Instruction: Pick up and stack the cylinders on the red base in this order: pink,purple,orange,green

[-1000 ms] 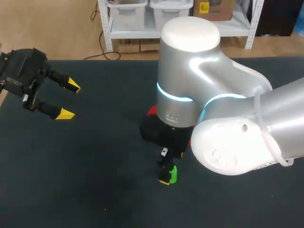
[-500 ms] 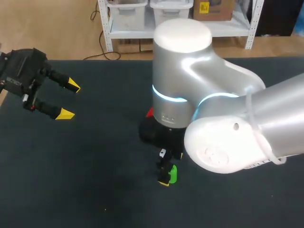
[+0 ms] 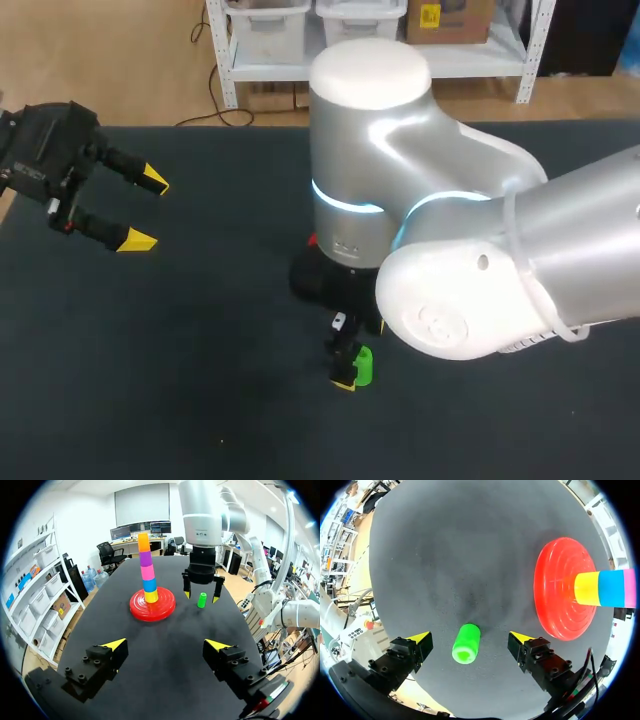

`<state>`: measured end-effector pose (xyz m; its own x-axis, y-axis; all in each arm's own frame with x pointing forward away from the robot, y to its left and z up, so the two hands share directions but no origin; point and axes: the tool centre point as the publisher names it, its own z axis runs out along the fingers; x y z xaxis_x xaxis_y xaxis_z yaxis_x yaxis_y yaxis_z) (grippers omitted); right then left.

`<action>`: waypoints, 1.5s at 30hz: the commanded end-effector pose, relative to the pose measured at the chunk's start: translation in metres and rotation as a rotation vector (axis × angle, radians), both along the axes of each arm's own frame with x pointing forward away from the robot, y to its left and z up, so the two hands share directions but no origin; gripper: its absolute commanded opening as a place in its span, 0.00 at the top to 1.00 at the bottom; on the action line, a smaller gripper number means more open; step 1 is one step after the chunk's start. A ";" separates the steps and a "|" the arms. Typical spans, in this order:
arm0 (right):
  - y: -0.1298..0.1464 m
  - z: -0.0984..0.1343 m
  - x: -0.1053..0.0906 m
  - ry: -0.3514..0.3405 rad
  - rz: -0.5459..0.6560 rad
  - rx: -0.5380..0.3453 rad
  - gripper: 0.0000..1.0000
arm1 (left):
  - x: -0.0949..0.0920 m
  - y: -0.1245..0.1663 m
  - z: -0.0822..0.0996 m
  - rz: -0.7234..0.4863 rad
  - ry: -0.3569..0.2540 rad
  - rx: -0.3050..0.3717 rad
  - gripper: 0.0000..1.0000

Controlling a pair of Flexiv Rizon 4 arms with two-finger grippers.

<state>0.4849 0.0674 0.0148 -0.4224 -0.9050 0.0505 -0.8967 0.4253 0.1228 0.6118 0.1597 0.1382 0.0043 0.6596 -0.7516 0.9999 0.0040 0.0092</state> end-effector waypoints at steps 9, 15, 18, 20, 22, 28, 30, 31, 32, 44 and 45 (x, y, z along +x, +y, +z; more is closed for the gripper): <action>-0.003 -0.003 -0.002 0.002 -0.018 0.000 0.00 | -0.001 0.001 -0.001 0.000 -0.005 -0.004 0.00; -0.006 -0.008 -0.002 0.021 -0.046 0.011 1.00 | -0.001 0.001 -0.001 0.000 -0.005 -0.004 0.00; -0.005 -0.009 -0.002 0.026 -0.045 0.012 1.00 | -0.001 0.001 -0.001 0.000 -0.005 -0.004 0.00; -0.005 -0.010 -0.002 0.028 -0.046 0.011 1.00 | -0.001 0.001 -0.001 0.000 -0.005 -0.004 0.00; -0.005 -0.009 -0.002 0.029 -0.046 0.010 1.00 | -0.001 0.001 -0.001 0.000 -0.005 -0.004 0.00; -0.005 -0.010 0.001 0.034 -0.041 0.007 1.00 | -0.001 0.001 -0.001 0.000 -0.005 -0.004 0.00; -0.005 -0.010 0.001 0.034 -0.039 0.008 1.00 | -0.001 0.001 -0.001 0.000 -0.005 -0.004 0.00; -0.005 -0.009 0.002 0.034 -0.039 0.009 1.00 | -0.001 0.001 -0.001 0.000 -0.005 -0.004 0.00; -0.005 -0.008 0.002 0.033 -0.038 0.010 1.00 | -0.001 0.001 -0.001 0.000 -0.005 -0.004 0.00; -0.002 0.069 0.017 -0.158 -0.006 -0.080 1.00 | -0.001 0.001 -0.001 0.000 -0.005 -0.004 0.00; -0.003 0.078 0.019 -0.182 -0.003 -0.082 1.00 | -0.001 0.001 -0.001 0.000 -0.005 -0.004 0.00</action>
<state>0.5108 0.0687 0.0643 -0.4319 -0.9000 0.0595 -0.9019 0.4311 -0.0260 0.6118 0.1597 0.1382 0.0043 0.6596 -0.7516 0.9999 0.0040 0.0092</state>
